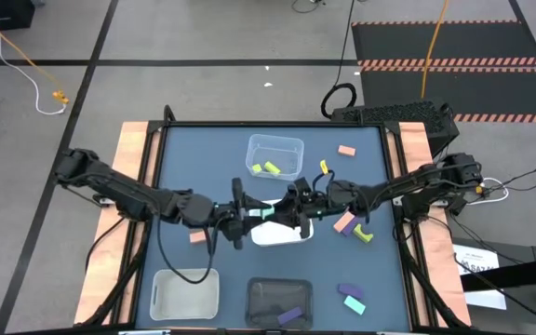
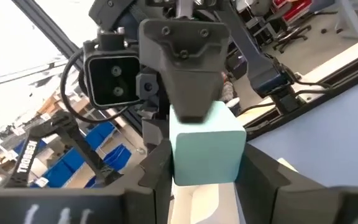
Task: Sort & place blocks by color
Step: Put the left blue block into the white bin
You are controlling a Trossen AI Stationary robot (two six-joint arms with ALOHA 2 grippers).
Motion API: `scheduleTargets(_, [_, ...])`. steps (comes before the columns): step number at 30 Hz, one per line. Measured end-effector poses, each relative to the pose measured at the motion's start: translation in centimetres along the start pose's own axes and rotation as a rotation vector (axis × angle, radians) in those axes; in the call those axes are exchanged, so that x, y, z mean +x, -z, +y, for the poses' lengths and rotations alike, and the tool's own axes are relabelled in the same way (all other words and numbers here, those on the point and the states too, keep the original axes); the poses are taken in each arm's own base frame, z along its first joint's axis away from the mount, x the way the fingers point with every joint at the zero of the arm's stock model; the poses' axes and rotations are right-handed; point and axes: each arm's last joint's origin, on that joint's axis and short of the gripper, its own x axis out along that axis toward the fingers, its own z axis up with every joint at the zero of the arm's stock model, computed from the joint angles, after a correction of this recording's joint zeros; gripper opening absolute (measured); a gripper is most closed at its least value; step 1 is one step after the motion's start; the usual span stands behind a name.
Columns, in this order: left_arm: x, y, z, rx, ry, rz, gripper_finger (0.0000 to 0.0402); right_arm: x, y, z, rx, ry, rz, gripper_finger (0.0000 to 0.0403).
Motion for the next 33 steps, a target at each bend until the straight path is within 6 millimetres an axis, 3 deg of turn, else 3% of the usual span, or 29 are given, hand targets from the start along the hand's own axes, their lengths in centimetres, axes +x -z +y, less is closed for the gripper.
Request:
scheduleTargets(8, [-0.2, 0.0, -0.1, -0.093, -0.109, 0.098, 0.0214, -0.1, -0.7, -1.1, -0.02, 0.031, 0.004, 0.012])
scheduleTargets(17, [-0.7, 0.6, -0.4, -0.208, -0.258, 0.273, 0.0218, -2.0, -2.1, -3.1, -0.1, 0.236, 0.129, 0.012])
scheduleTargets(21, [-0.9, 1.6, -1.0, -0.328, -0.272, 0.367, 0.0218, -3.2, -2.1, -2.6, -0.198, 0.306, 0.205, 0.0119])
scheduleTargets(26, [-1.4, 2.8, -2.0, -0.563, -0.28, 0.454, 0.0218, -3.9, -0.5, -1.7, -0.371, 0.379, 0.336, 0.0119])
scheduleTargets(33, [-2.6, 4.9, -3.2, -0.802, -0.27, 0.645, 0.0218, -3.6, 2.0, 0.0, -0.591, 0.268, 0.46, 0.012])
